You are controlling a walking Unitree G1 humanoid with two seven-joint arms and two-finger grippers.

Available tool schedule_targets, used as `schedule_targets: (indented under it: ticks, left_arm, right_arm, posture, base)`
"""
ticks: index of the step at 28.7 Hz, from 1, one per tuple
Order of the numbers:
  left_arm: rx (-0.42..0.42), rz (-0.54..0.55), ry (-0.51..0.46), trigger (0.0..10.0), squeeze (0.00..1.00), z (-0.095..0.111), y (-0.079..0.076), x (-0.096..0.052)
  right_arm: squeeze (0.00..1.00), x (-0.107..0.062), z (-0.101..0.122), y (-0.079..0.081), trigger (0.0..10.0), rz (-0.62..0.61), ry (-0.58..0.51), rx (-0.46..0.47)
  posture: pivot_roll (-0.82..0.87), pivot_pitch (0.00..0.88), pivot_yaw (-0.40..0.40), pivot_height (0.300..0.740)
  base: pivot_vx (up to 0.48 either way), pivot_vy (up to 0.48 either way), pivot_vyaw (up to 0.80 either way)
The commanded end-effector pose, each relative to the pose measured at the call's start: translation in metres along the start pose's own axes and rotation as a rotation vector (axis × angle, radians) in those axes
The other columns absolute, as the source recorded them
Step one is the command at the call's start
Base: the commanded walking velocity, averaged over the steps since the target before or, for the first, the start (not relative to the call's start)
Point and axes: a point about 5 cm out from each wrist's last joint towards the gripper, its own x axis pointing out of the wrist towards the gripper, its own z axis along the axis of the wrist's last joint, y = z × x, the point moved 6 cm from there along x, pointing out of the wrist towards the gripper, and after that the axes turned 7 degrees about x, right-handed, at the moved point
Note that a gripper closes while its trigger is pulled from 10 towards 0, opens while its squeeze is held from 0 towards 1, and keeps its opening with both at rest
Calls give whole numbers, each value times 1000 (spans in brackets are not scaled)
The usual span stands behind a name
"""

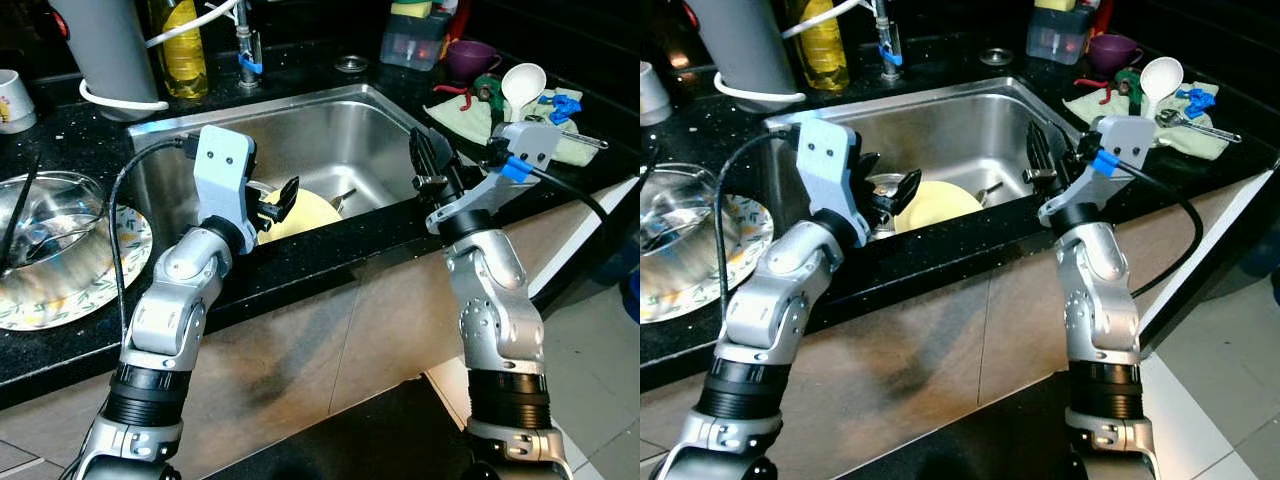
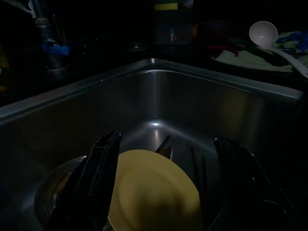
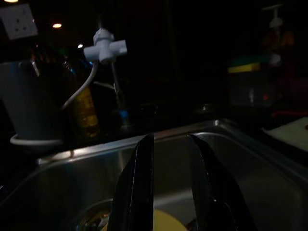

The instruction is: Kitchen organization

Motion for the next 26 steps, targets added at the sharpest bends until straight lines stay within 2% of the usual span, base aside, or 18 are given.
schedule_targets:
  ticks: [1, 6, 26]
  left_arm:
    - [-5, -16, 3, 10000, 0, -2, -5, -2]
    - [-1, -31, 2, 10000, 0, -1, -8, -2]
    - [6, -36, 7, 10000, 0, -2, -9, -3]
  right_arm:
    - [0, -2, -1, 1, 10000, -6, 10, 2]
    - [0, -4, -3, 1, 10000, -16, 18, 6]
    - [0, -7, -9, 2, 10000, -22, 47, 10]
  posture:
    - [-83, 172, 17, 740]
    - [-83, 172, 17, 740]
    - [-84, 185, 11, 740]
  base:
    - [0, 0, 0]
    - [0, 0, 0]
    - [-297, 0, 0]
